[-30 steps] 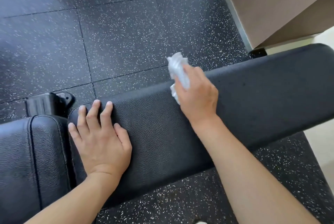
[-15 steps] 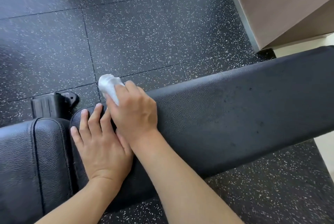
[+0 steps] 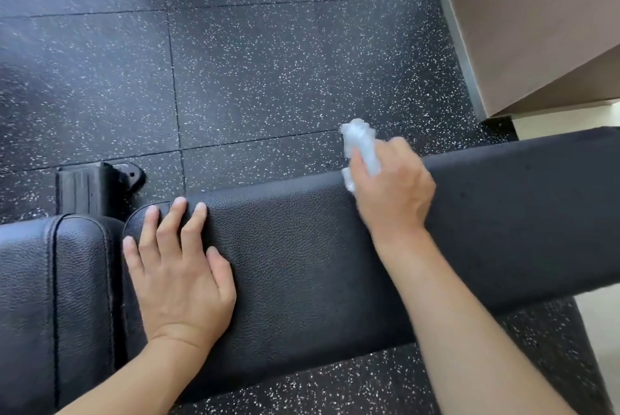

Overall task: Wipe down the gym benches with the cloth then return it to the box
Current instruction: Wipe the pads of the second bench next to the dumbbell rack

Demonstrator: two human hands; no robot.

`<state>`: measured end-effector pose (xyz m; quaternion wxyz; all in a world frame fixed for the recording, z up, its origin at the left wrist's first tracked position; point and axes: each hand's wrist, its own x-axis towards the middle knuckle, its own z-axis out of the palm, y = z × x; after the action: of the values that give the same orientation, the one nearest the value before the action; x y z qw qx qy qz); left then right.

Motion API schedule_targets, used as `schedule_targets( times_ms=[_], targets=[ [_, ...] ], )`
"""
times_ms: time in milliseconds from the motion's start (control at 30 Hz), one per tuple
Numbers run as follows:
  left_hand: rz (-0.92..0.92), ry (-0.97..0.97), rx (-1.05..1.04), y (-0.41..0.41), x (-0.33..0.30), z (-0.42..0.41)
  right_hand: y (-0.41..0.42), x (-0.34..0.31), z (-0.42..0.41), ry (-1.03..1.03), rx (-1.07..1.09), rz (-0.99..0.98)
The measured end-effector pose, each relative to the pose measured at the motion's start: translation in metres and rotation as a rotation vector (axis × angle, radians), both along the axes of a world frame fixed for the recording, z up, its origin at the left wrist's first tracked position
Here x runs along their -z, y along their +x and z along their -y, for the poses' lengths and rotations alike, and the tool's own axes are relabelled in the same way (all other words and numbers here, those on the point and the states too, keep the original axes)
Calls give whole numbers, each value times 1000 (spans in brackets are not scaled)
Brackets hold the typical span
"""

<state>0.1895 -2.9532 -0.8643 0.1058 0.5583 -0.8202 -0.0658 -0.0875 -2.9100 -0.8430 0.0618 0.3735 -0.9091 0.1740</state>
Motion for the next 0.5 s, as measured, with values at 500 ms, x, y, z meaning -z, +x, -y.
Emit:
schedule_targets(
  times_ms=[500],
  targets=[
    [-6, 0, -2, -1, -5, -1, 24, -6, 13, 7, -384, 137]
  ],
)
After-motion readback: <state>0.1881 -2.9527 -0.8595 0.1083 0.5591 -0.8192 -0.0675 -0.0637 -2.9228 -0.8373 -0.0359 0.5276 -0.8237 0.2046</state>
